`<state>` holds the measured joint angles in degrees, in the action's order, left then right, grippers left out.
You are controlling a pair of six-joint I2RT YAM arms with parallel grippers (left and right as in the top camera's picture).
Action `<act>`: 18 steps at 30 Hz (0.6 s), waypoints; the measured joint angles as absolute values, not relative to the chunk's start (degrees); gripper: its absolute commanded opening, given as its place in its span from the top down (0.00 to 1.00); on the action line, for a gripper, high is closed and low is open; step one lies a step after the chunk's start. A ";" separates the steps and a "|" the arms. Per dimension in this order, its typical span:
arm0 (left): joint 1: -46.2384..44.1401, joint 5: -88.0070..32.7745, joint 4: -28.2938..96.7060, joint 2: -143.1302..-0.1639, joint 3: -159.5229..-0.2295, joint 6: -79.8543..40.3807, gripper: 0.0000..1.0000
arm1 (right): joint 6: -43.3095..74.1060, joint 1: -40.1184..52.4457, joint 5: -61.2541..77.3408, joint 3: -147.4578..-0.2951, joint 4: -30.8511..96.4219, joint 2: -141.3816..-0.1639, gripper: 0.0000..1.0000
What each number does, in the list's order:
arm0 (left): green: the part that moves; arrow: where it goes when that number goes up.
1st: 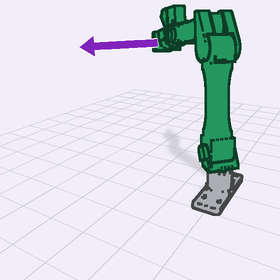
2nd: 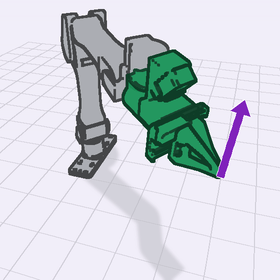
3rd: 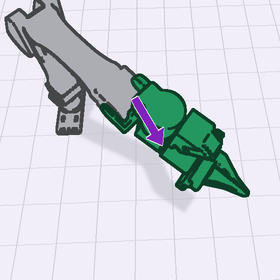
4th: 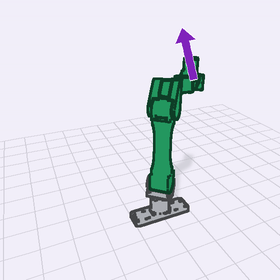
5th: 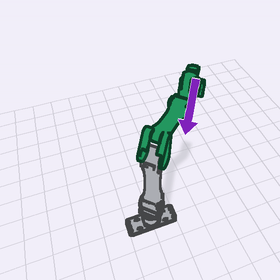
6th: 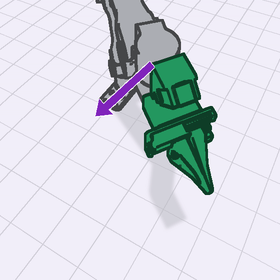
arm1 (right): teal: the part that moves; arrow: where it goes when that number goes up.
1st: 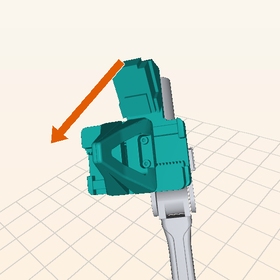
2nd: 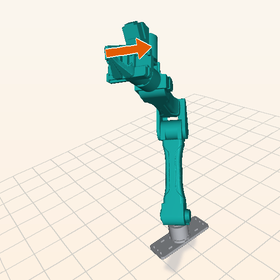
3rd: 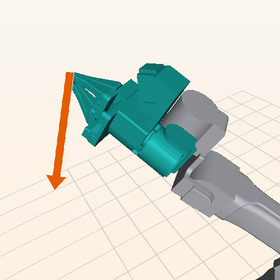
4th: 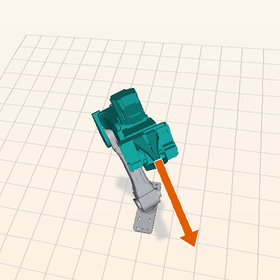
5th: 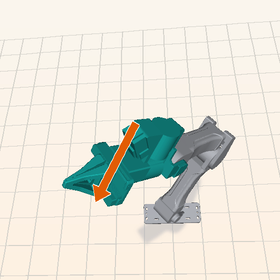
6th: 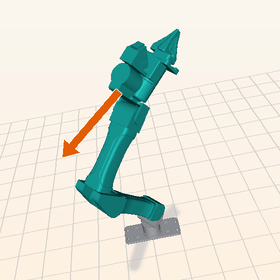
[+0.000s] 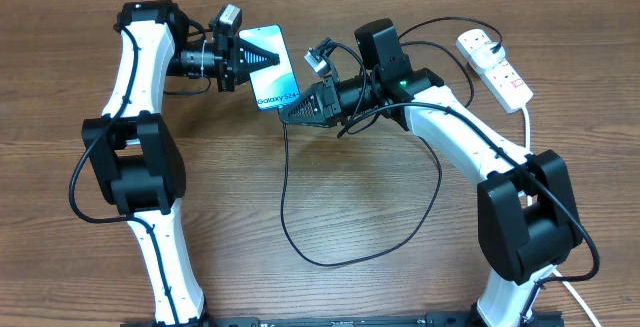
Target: Plug charger to phone and switch on socket
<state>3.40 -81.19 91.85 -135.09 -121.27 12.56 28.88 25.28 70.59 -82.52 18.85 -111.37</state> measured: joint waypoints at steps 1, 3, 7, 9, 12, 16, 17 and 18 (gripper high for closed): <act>3.40 -81.19 91.98 -135.09 -121.27 12.56 0.96 | 28.97 25.26 70.67 -82.52 18.72 -111.37 0.96; 3.40 -81.19 92.12 -135.09 -121.27 12.56 0.96 | 29.41 25.28 70.74 -82.52 18.41 -111.37 0.96; 3.42 -81.25 92.77 -135.09 -121.27 12.58 0.96 | 30.28 25.26 71.18 -82.48 17.47 -111.37 0.96; 3.49 -81.36 93.43 -135.09 -121.27 12.60 0.96 | 30.85 25.28 71.55 -82.46 17.12 -111.37 0.96; 3.53 -81.41 93.62 -135.09 -121.27 12.84 0.96 | 31.48 25.28 71.61 -82.46 16.95 -111.37 0.96; 3.53 -81.45 93.65 -135.09 -121.27 13.23 0.96 | 31.62 25.28 71.61 -82.46 16.93 -111.37 0.84; 3.53 -81.45 93.65 -135.09 -121.27 13.30 0.96 | 31.70 25.26 71.55 -82.46 16.91 -111.37 0.56; 3.53 -81.32 93.45 -135.09 -121.27 13.65 0.96 | 31.92 25.28 71.70 -82.43 16.75 -111.37 0.28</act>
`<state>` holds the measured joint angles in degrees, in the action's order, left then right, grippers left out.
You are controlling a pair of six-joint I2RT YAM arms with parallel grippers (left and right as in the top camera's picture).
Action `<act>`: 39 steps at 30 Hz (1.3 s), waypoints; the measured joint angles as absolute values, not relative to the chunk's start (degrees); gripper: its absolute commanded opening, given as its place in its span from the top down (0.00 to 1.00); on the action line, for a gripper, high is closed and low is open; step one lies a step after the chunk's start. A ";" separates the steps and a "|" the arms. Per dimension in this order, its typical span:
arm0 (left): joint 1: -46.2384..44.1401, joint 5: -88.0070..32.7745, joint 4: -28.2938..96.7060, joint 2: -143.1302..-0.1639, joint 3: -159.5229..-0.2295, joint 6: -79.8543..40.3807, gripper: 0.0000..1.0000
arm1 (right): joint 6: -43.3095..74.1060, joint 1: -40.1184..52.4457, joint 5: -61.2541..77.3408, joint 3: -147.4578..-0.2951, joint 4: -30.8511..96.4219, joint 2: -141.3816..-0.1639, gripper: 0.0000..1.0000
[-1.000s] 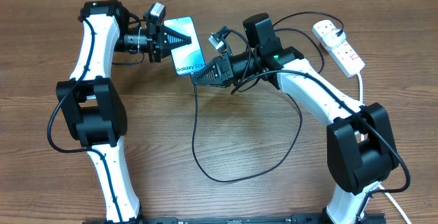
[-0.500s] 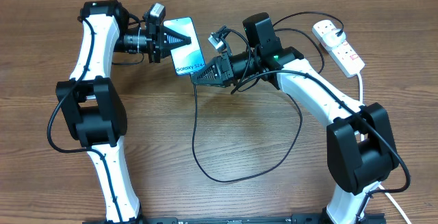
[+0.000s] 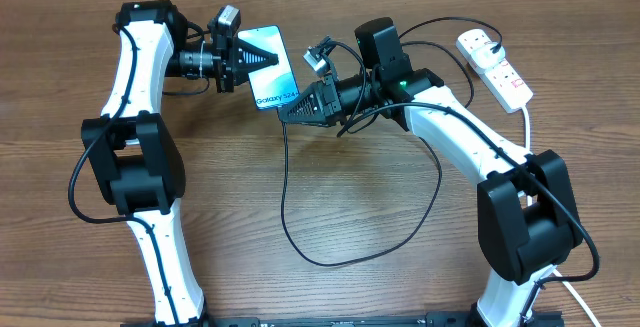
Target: Plug charger to phone and switch on socket
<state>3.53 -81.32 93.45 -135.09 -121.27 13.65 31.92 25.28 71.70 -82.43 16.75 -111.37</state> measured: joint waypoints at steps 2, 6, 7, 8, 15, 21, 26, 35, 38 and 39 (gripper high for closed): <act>3.53 -80.82 93.08 -135.13 -121.27 14.11 0.96 | 32.23 25.39 71.59 -82.43 16.32 -111.26 0.00; 2.13 -79.72 94.08 -135.13 -121.21 14.13 0.96 | 31.94 25.50 68.64 -82.48 14.94 -111.26 0.00; 1.78 -79.53 94.06 -135.13 -121.21 14.13 0.96 | 31.88 25.47 68.42 -82.48 15.09 -111.26 0.00; 1.50 -79.24 94.06 -135.13 -121.21 14.13 0.96 | 31.88 25.47 68.03 -82.48 15.22 -111.26 0.00; 1.19 -77.10 90.67 -135.13 -121.21 14.11 0.96 | 31.73 25.06 66.50 -82.48 16.47 -111.26 0.00; 1.65 -69.73 85.67 -135.13 -121.21 15.20 0.96 | 28.45 23.09 60.49 -82.48 23.68 -111.26 0.00; 1.74 -64.10 84.79 -135.13 -121.21 19.35 0.96 | 25.80 22.57 51.90 -82.48 29.41 -111.26 0.00; 1.28 -59.99 84.20 -135.13 -121.21 20.03 0.96 | 21.85 22.59 38.74 -82.48 35.09 -111.26 0.00; 0.25 -57.28 81.95 -135.13 -121.21 17.58 0.96 | 21.39 22.59 35.68 -82.48 36.56 -111.26 0.00; -0.25 -55.96 81.03 -135.13 -121.19 16.05 0.96 | 21.34 22.59 34.94 -82.48 37.08 -111.26 0.00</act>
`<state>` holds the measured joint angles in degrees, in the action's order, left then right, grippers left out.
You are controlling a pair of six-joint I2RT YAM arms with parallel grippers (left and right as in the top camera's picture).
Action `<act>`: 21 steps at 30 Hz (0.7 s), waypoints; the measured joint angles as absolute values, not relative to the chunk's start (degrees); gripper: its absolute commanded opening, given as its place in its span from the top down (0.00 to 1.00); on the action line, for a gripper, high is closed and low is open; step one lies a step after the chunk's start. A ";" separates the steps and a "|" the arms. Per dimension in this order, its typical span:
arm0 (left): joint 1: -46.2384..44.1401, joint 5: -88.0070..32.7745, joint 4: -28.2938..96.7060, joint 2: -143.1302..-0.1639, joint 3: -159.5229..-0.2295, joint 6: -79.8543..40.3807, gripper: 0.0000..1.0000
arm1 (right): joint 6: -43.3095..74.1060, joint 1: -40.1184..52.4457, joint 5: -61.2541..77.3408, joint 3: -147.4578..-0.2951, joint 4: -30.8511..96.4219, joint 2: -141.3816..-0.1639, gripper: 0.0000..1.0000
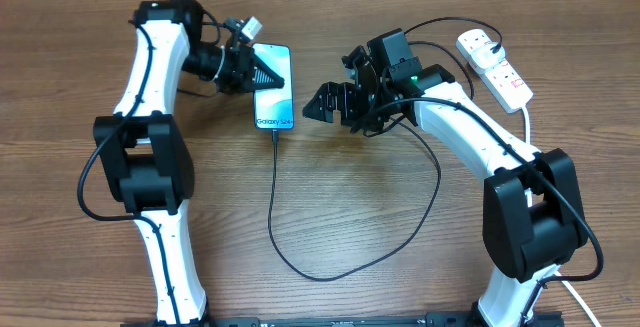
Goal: Plug charger to phone and switch on socket
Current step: 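Lower the phone flat onto the table with the left gripper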
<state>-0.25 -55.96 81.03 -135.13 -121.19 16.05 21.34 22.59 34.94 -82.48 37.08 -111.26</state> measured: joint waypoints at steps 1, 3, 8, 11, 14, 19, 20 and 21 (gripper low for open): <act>-0.84 -54.39 80.07 -135.13 -121.08 14.24 0.96 | 21.19 22.59 34.30 -82.48 37.74 -111.26 0.00; -2.59 -49.52 77.54 -135.13 -120.25 8.73 0.96 | 20.97 22.59 32.71 -82.48 39.35 -111.26 0.00; -5.28 -43.03 74.52 -135.13 -117.56 1.37 0.96 | 20.97 22.59 27.81 -82.48 42.22 -111.26 0.00; -6.63 -39.72 72.25 -135.13 -115.37 -2.37 0.96 | 20.93 22.59 23.70 -82.48 43.40 -111.26 0.00; -7.42 -37.30 70.00 -135.13 -112.88 -4.91 0.96 | 20.93 22.59 20.36 -82.48 43.53 -111.26 0.00; -7.53 -35.40 66.24 -135.13 -108.95 -7.44 0.96 | 20.93 22.59 17.80 -82.48 43.53 -111.26 0.00; -7.53 -35.22 65.49 -135.13 -108.29 -7.68 0.96 | 20.95 22.59 17.56 -82.48 43.53 -111.26 0.00; -7.53 -35.07 64.71 -135.13 -107.53 -7.94 0.96 | 20.95 22.59 17.43 -82.48 43.55 -111.26 0.00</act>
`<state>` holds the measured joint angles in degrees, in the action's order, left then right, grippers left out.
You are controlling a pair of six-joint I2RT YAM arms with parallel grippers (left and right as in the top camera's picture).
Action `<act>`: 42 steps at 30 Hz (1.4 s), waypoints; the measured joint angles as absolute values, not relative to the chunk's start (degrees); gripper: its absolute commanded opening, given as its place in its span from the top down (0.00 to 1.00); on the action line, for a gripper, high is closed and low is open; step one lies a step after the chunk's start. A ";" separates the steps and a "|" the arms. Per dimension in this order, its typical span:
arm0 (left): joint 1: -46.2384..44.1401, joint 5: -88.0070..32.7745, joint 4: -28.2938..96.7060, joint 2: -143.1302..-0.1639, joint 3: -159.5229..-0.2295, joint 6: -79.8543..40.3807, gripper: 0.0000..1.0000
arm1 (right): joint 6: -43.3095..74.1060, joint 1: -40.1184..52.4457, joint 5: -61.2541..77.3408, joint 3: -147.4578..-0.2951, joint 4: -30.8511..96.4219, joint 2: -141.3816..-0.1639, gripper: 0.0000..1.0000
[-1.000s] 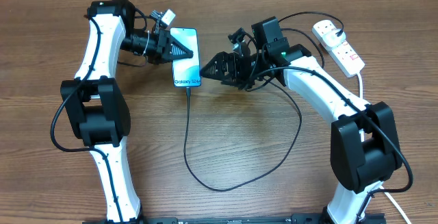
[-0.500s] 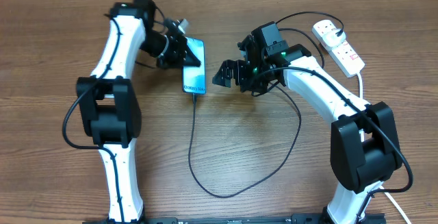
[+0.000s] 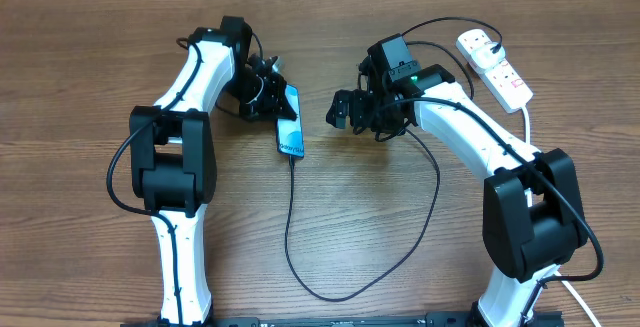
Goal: Plug charger to phone and switch on socket
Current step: 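Lower the phone flat onto the table with the left gripper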
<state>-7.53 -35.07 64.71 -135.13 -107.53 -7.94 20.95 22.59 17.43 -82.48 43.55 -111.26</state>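
Note:
The phone (image 3: 290,125), screen lit and turned partly on edge, sits left of centre with my left gripper (image 3: 276,100) shut on its upper end. A black charger cable (image 3: 290,227) hangs plugged into the phone's lower end and loops across the table. My right gripper (image 3: 336,112) stands open just right of the phone, apart from it and holding nothing. The white socket strip (image 3: 497,65) lies at the far right with a white plug in it; its switch is too small to read.
The cable's loop (image 3: 420,217) runs along the table front and back up under my right arm toward the socket. A white cable (image 3: 527,127) leaves the strip along the right edge. Both arm bases stand at the front.
My left gripper has carried the phone right and toward the front, turning it more on edge. The right gripper has drawn back slightly to the right, still empty. The cable stays plugged in.
At first my left gripper held the phone up at the back while the right gripper, shut on the cable's plug, sat at the phone's lower end. Later the plug was in the phone and the right gripper had let go. Now the phone sits nearer the centre, cable attached.

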 measured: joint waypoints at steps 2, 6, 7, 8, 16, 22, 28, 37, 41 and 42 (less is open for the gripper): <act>-7.53 -34.85 64.10 -135.13 -106.41 -8.27 0.96 | 20.93 22.59 17.17 -82.48 43.53 -111.26 0.00; -7.53 -34.87 64.07 -135.13 -105.80 -8.91 0.96 | 20.93 22.59 17.02 -82.48 43.48 -111.26 0.00; -7.53 -34.87 63.99 -135.13 -105.80 -8.93 0.96 | 20.93 22.59 16.97 -82.48 43.44 -111.26 0.00; -7.53 -34.83 63.96 -135.13 -105.80 -9.04 0.96 | 20.95 22.59 16.95 -82.48 43.24 -111.26 0.00; -8.29 -32.86 63.75 -135.13 -105.80 -9.52 0.80 | 20.93 22.59 16.91 -82.48 42.87 -111.26 0.00; -9.19 -30.39 63.07 -135.13 -105.78 -9.50 0.77 | 20.91 22.59 16.88 -82.48 42.85 -111.26 0.00; -9.30 -29.67 63.09 -135.13 -105.78 -9.50 0.73 | 20.93 22.59 16.86 -82.48 42.89 -111.26 0.00; -9.30 -29.61 63.16 -135.13 -105.78 -9.43 0.58 | 20.95 22.59 16.49 -82.48 42.87 -111.26 0.00; -9.30 -30.85 63.22 -135.00 -105.80 -9.45 0.47 | 20.95 22.59 16.49 -82.48 42.87 -111.26 0.00; -9.37 -31.00 63.26 -134.91 -105.80 -9.50 0.47 | 20.95 22.59 16.49 -82.48 42.87 -111.26 0.00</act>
